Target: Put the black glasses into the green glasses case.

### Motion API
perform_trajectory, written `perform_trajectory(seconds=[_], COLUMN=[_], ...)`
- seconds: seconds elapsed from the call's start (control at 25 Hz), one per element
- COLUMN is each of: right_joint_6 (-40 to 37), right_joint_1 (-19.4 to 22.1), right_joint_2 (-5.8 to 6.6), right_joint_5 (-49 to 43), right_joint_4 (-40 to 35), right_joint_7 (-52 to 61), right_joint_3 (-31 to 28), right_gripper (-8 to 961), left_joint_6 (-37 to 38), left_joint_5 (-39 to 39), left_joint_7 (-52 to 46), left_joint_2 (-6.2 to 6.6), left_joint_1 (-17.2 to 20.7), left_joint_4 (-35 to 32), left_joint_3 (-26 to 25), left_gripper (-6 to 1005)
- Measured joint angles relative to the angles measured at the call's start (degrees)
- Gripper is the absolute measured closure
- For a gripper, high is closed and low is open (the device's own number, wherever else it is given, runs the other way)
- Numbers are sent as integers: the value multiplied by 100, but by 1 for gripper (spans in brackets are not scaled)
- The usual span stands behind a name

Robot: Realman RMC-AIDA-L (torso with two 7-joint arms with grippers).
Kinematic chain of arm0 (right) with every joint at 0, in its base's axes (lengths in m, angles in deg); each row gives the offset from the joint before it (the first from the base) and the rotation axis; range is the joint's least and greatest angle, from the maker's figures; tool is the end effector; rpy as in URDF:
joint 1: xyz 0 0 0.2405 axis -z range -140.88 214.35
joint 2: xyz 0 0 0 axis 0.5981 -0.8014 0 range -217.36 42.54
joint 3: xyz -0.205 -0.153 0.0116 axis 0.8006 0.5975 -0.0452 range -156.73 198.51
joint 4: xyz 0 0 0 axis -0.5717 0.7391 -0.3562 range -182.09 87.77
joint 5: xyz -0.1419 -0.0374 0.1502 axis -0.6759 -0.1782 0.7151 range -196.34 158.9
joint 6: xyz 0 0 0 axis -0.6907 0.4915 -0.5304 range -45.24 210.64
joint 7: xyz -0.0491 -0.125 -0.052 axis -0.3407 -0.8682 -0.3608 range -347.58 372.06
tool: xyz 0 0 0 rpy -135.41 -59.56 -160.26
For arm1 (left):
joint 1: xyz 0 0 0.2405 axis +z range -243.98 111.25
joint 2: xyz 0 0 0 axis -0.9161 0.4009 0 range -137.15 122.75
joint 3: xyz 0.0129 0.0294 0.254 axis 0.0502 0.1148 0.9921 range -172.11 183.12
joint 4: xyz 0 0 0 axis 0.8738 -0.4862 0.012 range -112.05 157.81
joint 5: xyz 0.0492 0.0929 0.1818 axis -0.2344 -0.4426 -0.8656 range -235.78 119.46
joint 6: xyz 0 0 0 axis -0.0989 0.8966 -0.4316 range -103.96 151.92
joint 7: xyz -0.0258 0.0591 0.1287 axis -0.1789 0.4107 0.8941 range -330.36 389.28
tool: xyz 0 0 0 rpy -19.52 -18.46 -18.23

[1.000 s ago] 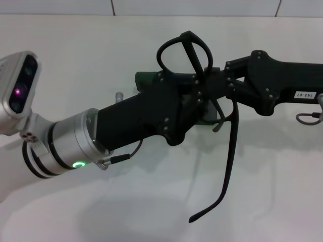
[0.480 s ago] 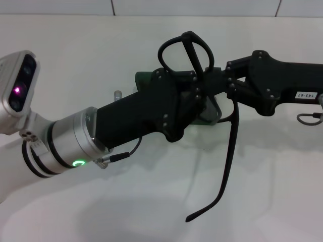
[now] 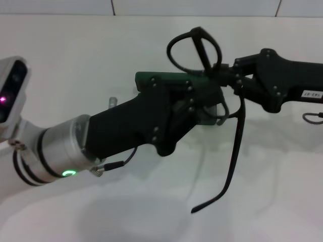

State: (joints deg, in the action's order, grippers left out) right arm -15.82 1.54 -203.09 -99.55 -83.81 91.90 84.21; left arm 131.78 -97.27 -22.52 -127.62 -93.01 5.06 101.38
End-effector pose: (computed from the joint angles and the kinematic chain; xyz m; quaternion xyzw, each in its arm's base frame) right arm 0.1627 0.3349 0.0095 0.9119 -0.0879 -0.4009 0.0049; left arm -0.1843 0.2517 -0.0403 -0.8041 -0.0844 -0.5880 0.0236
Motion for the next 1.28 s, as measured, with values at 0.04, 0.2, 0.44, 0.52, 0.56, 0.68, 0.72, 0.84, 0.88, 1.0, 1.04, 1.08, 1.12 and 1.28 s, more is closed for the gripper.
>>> perform_trajectory(seconds=[0.04, 0.2, 0.44, 0.52, 0.56, 0.68, 0.72, 0.84, 0.88, 1.0, 1.04, 1.08, 1.12, 1.28], right_joint_6=[-40, -494, -1944, -2132, -2153, -2075, -1927, -1659, -1539, -1295, -1241, -1201, -1149, -890], right_joint_1=[19, 110, 159, 159, 136, -74, -288, -560, -645, -714, -714, -714, -714, -690], right_joint_2=[2, 13, 54, 21, -5, -49, -46, -47, -49, -50, -50, -51, -51, -51], right_joint_5=[3, 128, 1006, 1424, 1624, 1997, 2077, 2079, 2078, 2092, 2124, 2148, 2177, 2197], right_joint_4=[14, 52, 133, 204, 294, 795, 1151, 1612, 1766, 2021, 2112, 2187, 2266, 2302], right_joint_7=[-9, -28, 56, -3, -112, -680, -1019, -1439, -1643, -1999, -2095, -2172, -2247, -2356], right_joint_3=[-79, -577, -1442, -1481, -1445, -1171, -998, -794, -673, -300, -174, -79, 15, 338], right_gripper=[897, 897, 897, 897, 896, 896, 896, 896, 896, 896, 896, 896, 896, 896], left_joint_6=[47, 147, 153, 153, 153, 145, 138, 127, 125, 124, 125, 127, 141, 267], left_joint_5=[0, 18, -62, -287, -461, -630, -623, -405, -204, 675, 948, 1117, 1286, 1521], left_joint_7=[11, 104, 107, 86, 80, 91, 113, 189, 227, 473, 571, 630, 659, 634], left_joint_2=[4, 11, 26, 29, 30, 11, -3, -26, -29, -31, -31, -32, -32, -11], left_joint_1=[14, 87, 143, 46, -62, -371, -456, -513, -480, -275, -201, -145, -76, 53], left_joint_4=[-2, 6, 7, -42, -80, -111, -115, -159, -192, -292, -322, -337, -348, -381], left_joint_3=[1, 1, 11, 85, 191, 567, 686, 907, 1010, 1493, 1639, 1714, 1766, 1787], left_gripper=[970, 970, 970, 970, 970, 970, 970, 970, 970, 970, 970, 970, 970, 970])
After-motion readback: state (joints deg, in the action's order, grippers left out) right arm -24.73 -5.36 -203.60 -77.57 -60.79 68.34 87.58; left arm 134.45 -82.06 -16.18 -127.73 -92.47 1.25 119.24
